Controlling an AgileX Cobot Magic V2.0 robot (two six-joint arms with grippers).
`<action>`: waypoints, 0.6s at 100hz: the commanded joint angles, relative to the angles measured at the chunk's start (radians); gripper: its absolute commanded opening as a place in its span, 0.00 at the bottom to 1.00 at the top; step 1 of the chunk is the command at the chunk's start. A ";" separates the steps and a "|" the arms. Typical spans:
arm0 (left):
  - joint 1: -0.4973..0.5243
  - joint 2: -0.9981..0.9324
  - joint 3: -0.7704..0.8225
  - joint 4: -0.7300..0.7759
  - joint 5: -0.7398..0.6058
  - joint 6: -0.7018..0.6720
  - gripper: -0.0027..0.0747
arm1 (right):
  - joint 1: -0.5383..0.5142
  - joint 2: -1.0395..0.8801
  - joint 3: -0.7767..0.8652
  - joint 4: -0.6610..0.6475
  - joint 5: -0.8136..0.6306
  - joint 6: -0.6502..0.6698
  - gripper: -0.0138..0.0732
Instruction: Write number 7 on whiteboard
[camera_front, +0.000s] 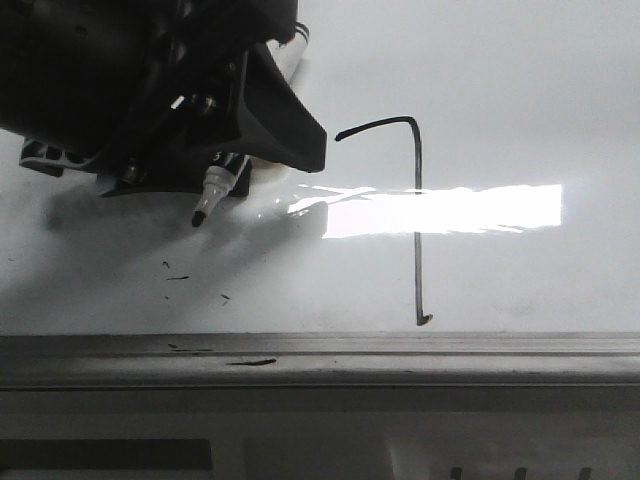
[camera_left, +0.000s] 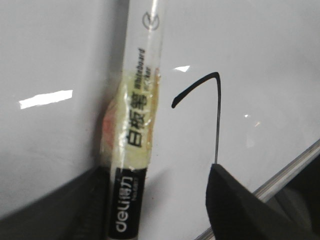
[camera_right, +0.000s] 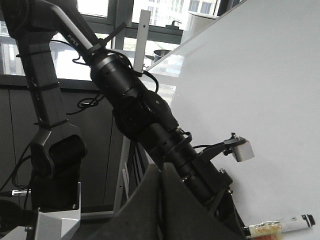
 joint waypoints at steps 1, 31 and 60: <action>0.036 -0.004 0.003 0.007 -0.308 0.007 0.62 | -0.002 0.010 -0.029 -0.004 -0.076 -0.007 0.10; 0.036 -0.211 0.003 0.095 -0.160 0.007 0.62 | -0.002 0.010 -0.029 -0.002 -0.088 -0.007 0.10; 0.036 -0.512 0.017 0.166 -0.135 0.007 0.27 | -0.002 -0.036 -0.029 -0.018 -0.037 -0.007 0.10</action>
